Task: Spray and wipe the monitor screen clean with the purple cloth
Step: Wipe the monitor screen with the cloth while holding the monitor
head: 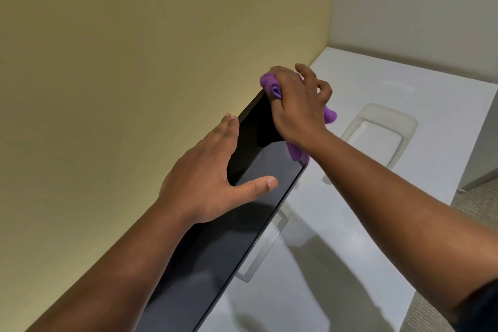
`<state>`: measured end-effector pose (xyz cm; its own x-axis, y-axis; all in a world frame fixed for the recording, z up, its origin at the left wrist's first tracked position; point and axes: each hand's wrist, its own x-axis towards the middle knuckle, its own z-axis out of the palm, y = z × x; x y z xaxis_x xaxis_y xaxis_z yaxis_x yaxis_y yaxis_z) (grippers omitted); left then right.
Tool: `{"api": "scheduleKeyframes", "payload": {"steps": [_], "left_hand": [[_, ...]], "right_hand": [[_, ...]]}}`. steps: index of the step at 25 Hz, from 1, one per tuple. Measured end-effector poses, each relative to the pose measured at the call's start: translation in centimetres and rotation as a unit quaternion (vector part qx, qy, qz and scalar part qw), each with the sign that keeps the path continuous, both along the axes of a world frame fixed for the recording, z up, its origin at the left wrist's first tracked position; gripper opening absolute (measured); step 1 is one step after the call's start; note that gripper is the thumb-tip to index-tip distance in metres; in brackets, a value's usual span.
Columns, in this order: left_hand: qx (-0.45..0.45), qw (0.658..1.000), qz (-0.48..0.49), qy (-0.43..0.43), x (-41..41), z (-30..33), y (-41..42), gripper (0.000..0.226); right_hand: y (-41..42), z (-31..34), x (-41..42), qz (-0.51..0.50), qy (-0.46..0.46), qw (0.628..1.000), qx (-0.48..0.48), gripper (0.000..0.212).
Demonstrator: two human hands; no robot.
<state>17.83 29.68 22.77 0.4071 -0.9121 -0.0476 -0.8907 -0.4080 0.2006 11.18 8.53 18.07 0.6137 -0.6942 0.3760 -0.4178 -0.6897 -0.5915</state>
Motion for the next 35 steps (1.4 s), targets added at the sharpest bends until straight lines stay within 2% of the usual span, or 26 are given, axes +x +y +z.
{"api": "scheduleKeyframes", "payload": {"steps": [2, 7, 10, 13, 15, 18, 21, 24, 28, 29, 33, 35], "left_hand": [[-0.005, 1.0, 0.001, -0.002, 0.0, -0.1, 0.1, 0.122], [-0.068, 0.997, -0.035, 0.016, -0.3, 0.4, -0.2, 0.116], [-0.028, 1.0, -0.006, 0.006, -0.5, 0.2, -0.1, 0.123], [-0.001, 1.0, 0.011, -0.003, -0.2, 0.1, 0.1, 0.124], [-0.001, 1.0, 0.012, -0.001, -0.2, 0.1, 0.1, 0.126], [-0.049, 0.999, 0.007, 0.013, -0.2, 0.3, 0.2, 0.122], [-0.081, 0.996, 0.014, 0.043, -0.2, 0.5, 0.3, 0.122], [-0.071, 0.996, 0.022, 0.039, 0.0, 0.3, 0.5, 0.128], [-0.032, 0.999, 0.028, 0.032, -0.1, 0.1, 0.5, 0.13], [-0.026, 0.999, 0.025, 0.026, 0.0, 0.1, 0.6, 0.129], [-0.012, 1.0, 0.014, 0.009, 0.4, 0.2, 0.6, 0.125], [-0.008, 1.0, 0.015, 0.008, 0.4, 0.2, 0.5, 0.124]], "right_hand": [[1.6, -0.2, 0.3, -0.005, -0.012, 1.0, -0.008, 0.045], [5.9, -1.2, -0.8, 0.13, -0.009, 0.988, -0.082, 0.044], [2.1, -0.5, -0.7, 0.078, 0.024, 0.991, -0.102, 0.046], [0.1, 0.1, 0.1, -0.001, 0.003, 1.0, -0.013, 0.042], [1.8, -0.5, 0.5, 0.013, -0.037, 0.999, 0.008, 0.044], [6.0, -2.1, 0.1, 0.108, -0.085, 0.991, 0.007, 0.051], [8.6, -3.0, -0.4, 0.17, -0.054, 0.983, -0.039, 0.051], [5.3, -1.4, 0.1, 0.111, -0.009, 0.988, -0.106, 0.048], [1.5, -0.2, 0.3, -0.017, -0.002, 0.999, -0.03, 0.047], [2.3, -0.8, 0.5, -0.013, -0.015, 1.0, -0.011, 0.051], [7.8, -5.3, 0.3, 0.117, -0.08, 0.988, 0.065, 0.079], [8.1, -7.5, -0.1, 0.088, -0.092, 0.98, 0.151, 0.08]]}}
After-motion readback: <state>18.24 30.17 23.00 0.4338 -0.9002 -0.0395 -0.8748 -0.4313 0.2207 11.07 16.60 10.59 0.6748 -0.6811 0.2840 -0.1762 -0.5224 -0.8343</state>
